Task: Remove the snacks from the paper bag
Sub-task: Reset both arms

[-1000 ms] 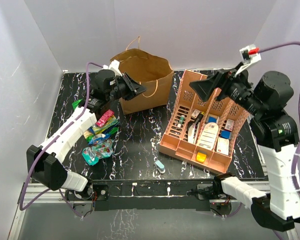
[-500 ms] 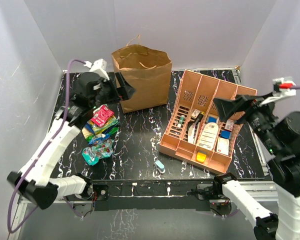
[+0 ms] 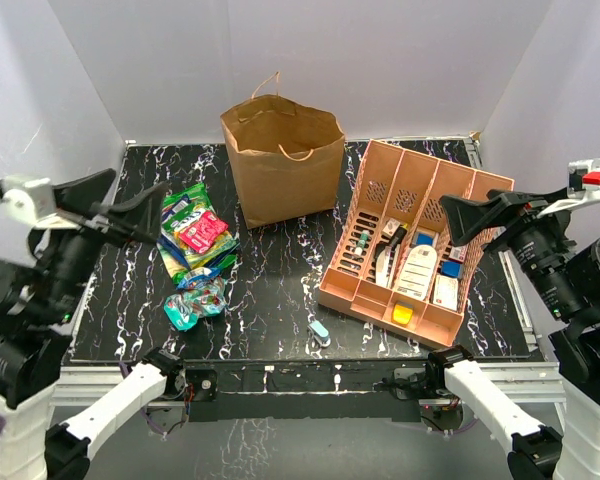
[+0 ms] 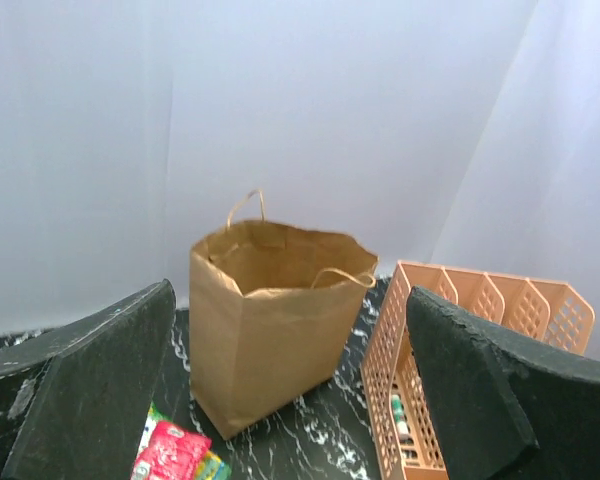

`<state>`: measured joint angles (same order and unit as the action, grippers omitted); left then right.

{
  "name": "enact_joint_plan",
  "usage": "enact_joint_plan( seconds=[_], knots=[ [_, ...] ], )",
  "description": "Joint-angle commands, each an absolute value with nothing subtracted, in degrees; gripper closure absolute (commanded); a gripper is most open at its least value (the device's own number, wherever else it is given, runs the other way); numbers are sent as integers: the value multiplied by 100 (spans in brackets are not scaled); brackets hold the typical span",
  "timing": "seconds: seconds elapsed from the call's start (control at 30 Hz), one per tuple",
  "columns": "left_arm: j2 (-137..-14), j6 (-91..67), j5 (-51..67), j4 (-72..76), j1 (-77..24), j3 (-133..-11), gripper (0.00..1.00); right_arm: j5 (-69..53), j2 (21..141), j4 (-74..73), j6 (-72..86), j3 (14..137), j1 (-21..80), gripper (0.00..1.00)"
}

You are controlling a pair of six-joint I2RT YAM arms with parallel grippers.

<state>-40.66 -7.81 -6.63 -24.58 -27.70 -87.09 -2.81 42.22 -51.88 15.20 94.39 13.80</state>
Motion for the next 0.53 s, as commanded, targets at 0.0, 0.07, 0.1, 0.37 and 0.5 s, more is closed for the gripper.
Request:
enact_joint_plan(
  seconds=[0.0,0.07,0.1,0.37,0.5],
  knots=[
    [-4116,-475,-775,-2179,-2742,-8504,2,-383,4300,-4639,1374,9584,1378,2],
    [-4049,-454,-843,-2102,-2741,-8417,2,-421,4297,-4469,1387,9591,1375,2],
    [-4005,-435,-856,-2022,-2742,-8354,2,-428,4310,-4405,1399,9603,1379,2],
    [-4034,-169,-816,-1887,-2744,-8300,2,-43,4455,-4391,1827,9688,1377,2],
    [-4083,-147,-718,-1825,-2742,-8286,2,-24,4549,-4482,1723,9738,1379,2]
  ],
)
